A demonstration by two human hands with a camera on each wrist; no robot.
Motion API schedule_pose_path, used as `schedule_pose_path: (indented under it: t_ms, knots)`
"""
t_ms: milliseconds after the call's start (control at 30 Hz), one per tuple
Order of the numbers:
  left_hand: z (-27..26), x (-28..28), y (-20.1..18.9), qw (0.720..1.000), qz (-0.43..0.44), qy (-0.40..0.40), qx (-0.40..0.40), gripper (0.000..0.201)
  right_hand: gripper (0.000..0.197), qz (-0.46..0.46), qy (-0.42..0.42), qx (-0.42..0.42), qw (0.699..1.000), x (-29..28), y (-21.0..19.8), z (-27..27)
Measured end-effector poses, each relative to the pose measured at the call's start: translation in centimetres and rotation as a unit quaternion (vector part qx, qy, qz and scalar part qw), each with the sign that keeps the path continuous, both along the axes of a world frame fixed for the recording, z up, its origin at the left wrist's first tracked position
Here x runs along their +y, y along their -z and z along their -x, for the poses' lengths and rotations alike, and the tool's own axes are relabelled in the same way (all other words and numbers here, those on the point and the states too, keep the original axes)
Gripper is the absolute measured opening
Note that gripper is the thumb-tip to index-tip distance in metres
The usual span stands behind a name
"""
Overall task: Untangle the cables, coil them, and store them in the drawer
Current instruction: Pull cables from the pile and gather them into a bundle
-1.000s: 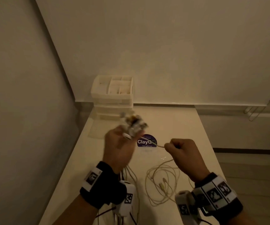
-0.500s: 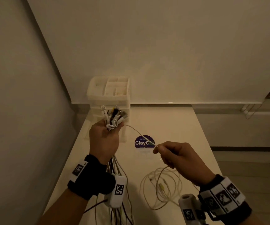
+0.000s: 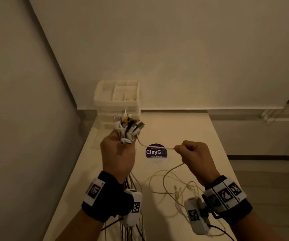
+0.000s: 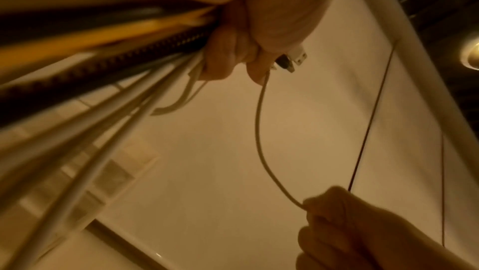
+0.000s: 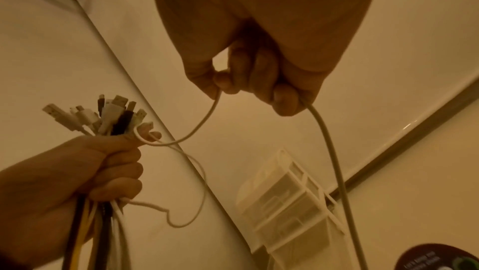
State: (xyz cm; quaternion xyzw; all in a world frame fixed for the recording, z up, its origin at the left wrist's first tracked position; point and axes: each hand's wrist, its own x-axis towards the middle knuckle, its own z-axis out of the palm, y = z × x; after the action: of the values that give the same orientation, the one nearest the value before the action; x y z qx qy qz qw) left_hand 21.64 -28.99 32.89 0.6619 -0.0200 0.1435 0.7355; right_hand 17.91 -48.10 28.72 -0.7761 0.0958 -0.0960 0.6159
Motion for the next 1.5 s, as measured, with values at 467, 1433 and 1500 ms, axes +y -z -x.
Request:
schedule_pose_path:
  t_ms: [467,1433,1500]
  knots:
    - [2.1,-2.1,-1.4,0.982,-0.112,0.117,-0.095,0.014,0.035,0.069,0.025,-0.116,0.991,-0.3,-4.2,0.0]
    - [0.7,-2.4,1.5,0.977,-0.010,0.202,0.065,0.016,0.032,-0.136,-0.140,-0.063,0.979,1.8,-3.1,-0.5]
    - [0.6,-2.4,1.5,0.975,0.003,0.210,0.069,0.022,0.030,-0.142,-0.149,-0.053,0.977,1.8,-3.2,-0.7]
